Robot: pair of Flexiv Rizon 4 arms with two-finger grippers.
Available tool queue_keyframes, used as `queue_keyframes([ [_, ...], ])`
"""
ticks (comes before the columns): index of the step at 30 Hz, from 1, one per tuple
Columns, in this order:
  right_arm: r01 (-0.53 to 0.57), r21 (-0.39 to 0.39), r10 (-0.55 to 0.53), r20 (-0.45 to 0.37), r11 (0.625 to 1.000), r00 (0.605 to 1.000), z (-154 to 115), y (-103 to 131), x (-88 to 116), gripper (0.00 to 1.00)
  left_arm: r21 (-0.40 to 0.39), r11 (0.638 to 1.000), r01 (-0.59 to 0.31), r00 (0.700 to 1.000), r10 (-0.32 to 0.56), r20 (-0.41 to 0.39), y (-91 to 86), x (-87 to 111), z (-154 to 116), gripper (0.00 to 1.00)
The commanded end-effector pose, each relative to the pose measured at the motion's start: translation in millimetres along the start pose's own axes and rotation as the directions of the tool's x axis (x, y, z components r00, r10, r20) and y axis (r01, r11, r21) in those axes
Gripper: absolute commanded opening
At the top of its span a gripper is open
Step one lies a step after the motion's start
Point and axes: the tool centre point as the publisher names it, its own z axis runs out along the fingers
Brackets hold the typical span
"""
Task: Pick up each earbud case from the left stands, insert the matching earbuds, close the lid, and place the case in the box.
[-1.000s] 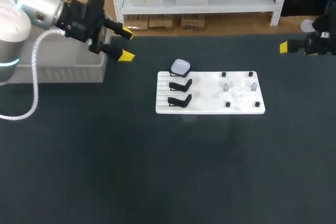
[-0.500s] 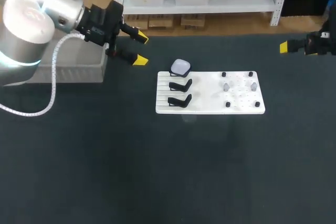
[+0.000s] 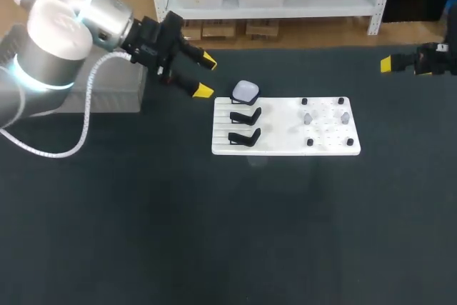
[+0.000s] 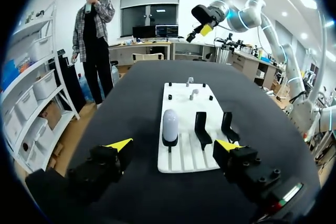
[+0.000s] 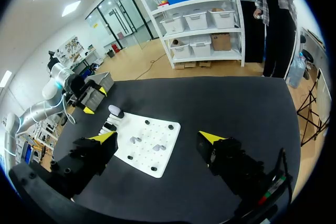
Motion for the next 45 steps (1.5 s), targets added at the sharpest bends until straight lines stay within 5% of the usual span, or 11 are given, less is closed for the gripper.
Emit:
queue_keyframes([
  [1,0.0,0.001,0.0,0.0,1.0,1.0,-0.4,0.2,0.1,1.0,-0.012,1.0,0.012,1.0,-0.012,0.012,-0.9,2.1,11.4,1.0],
  [27,0.0,0.001,0.0,0.0,1.0,1.0,-0.4,0.2,0.1,1.0,0.05,0.998,0.038,0.997,-0.041,0.058,14.6,1.5,54.0,0.98],
  [38,0.0,0.001,0.0,0.0,1.0,1.0,-0.4,0.2,0.1,1.0,0.052,0.998,0.039,0.998,-0.041,0.049,17.5,2.9,62.9,0.72],
  [45,0.0,0.001,0.0,0.0,1.0,1.0,-0.4,0.2,0.1,1.0,0.042,0.999,0.031,0.998,-0.033,0.049,21.8,-0.7,65.9,0.72],
])
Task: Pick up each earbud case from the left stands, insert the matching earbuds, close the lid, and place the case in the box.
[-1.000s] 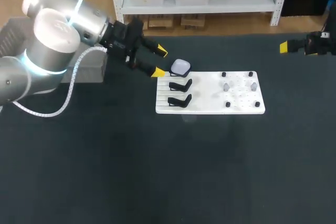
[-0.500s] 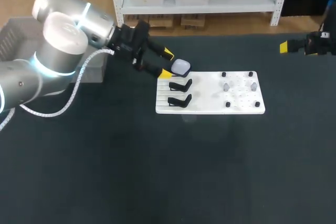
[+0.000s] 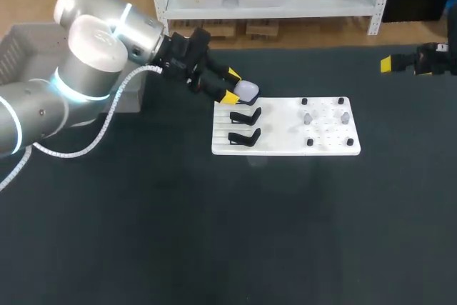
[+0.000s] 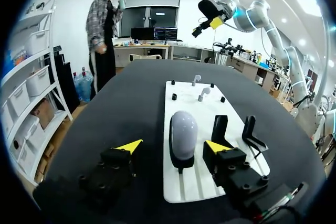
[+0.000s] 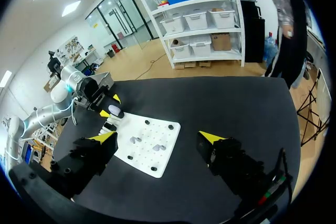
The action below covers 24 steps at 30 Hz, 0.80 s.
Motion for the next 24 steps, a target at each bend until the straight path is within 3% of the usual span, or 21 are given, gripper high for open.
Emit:
queue_keyframes([
  [1,0.0,0.001,0.0,0.0,1.0,1.0,-0.4,0.2,0.1,1.0,0.006,1.0,-0.003,1.0,0.003,-0.001,4.4,-1.5,2.9,0.73],
  [15,0.0,0.001,0.0,0.0,1.0,1.0,-0.4,0.2,0.1,1.0,0.013,1.0,-0.003,1.0,0.003,0.001,-2.0,-2.9,8.4,0.6],
  [24,0.0,0.001,0.0,0.0,1.0,1.0,-0.4,0.2,0.1,1.0,-0.01,1.0,0.0,1.0,0.0,0.005,-5.1,-2.2,8.8,0.69],
])
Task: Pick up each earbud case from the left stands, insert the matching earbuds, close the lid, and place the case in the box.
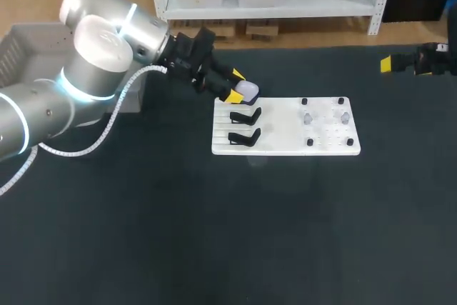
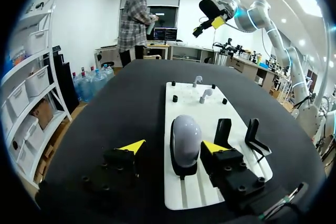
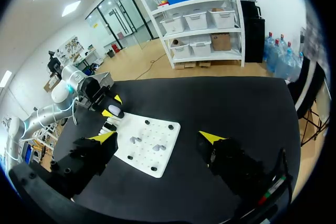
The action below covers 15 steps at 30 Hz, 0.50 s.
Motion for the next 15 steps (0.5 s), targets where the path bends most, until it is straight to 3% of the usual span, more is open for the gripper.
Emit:
queue_keyframes([
  [1,0.0,0.001,0.0,0.0,1.0,1.0,-0.4,0.2,0.1,1.0,-0.017,1.0,-0.003,1.0,0.003,0.003,-5.6,0.5,0.5,0.69],
  [15,0.0,0.001,0.0,0.0,1.0,1.0,-0.4,0.2,0.1,1.0,-0.035,0.999,-0.005,1.0,0.005,0.008,-8.5,1.6,0.5,0.65],
])
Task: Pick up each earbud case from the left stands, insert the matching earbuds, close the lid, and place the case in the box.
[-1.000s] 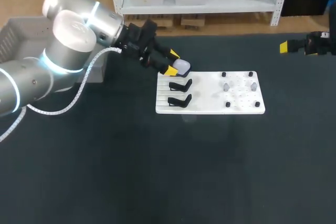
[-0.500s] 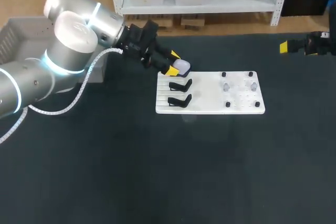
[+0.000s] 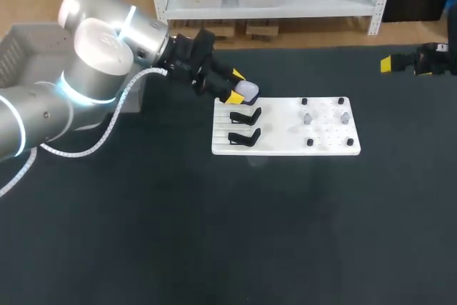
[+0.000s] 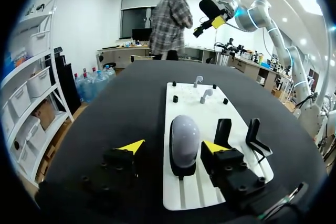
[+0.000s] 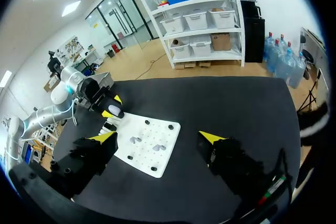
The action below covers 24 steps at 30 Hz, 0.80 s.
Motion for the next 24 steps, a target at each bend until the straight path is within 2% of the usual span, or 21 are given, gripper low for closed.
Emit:
queue_keyframes([
  [1,0.0,0.001,0.0,0.0,1.0,1.0,-0.4,0.2,0.1,1.0,-0.016,1.0,0.0,1.0,0.0,0.004,-6.9,1.8,-0.1,0.64],
  [22,0.0,0.001,0.0,0.0,1.0,1.0,-0.4,0.2,0.1,1.0,-0.016,1.0,-0.003,1.0,0.003,0.011,-6.7,2.7,1.1,0.55],
  [24,0.0,0.001,0.0,0.0,1.0,1.0,-0.4,0.2,0.1,1.0,-0.016,1.0,-0.004,1.0,0.004,0.011,-6.7,2.5,1.2,0.51],
])
